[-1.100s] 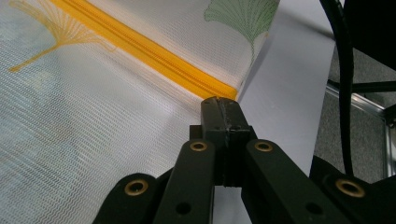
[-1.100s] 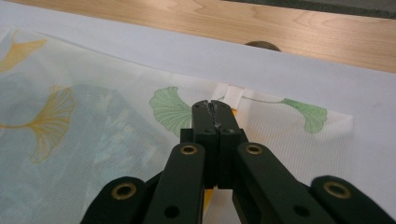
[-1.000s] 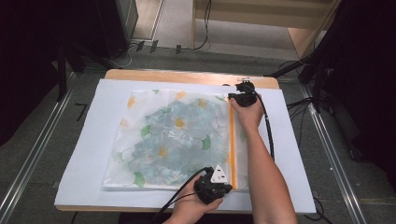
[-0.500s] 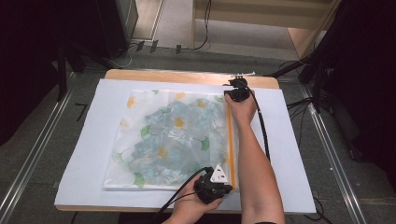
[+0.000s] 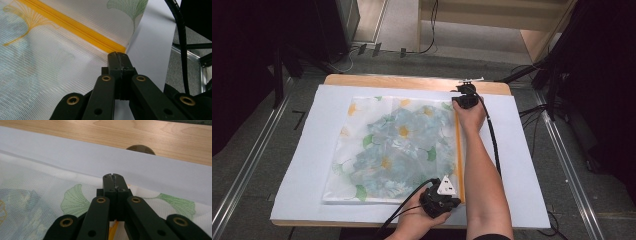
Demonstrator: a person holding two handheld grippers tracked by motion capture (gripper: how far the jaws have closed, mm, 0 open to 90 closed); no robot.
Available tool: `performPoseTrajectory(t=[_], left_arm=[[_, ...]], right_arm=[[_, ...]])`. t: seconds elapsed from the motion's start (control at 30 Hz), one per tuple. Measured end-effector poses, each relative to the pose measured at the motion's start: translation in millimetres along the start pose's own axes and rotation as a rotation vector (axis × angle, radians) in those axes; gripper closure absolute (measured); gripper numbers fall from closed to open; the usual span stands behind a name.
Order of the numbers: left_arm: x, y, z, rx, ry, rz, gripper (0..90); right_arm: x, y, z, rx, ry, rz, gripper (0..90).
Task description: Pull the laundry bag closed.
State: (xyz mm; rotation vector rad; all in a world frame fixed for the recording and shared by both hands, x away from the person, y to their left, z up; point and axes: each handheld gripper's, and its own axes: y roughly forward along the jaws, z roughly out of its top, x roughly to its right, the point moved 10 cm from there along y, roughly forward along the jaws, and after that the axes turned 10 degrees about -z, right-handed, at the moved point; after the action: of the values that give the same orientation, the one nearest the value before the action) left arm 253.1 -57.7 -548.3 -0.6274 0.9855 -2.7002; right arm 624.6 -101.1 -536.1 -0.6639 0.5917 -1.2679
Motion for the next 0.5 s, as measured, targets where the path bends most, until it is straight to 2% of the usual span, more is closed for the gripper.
performPoseTrajectory(t=[0.37,0.4,0.47,0.5], left_arm=[[0.1,0.1,0.1,0.001,0.001,-0.001,90.0],[0.0,-0.1,-0.1,-0.002,0.002,0.001,90.0],[0.2,-0.3,-0.2,-0.003,0.001,0.001,90.0],[0.4,-0.1,-0.1,-0.002,0.000,0.000,90.0]], right_arm=[[1.2,-1.5,-0.4,0.014,0.017,-0.012,90.0],[0.3,-2.0,-1.4,0.013,0.017,-0.008,87.0],[-4.4,-4.1,-2.2,0.020,0.023,0.026,69.2],[-6.4,-5.7,-2.6,0.022,0.018,0.031,64.1]])
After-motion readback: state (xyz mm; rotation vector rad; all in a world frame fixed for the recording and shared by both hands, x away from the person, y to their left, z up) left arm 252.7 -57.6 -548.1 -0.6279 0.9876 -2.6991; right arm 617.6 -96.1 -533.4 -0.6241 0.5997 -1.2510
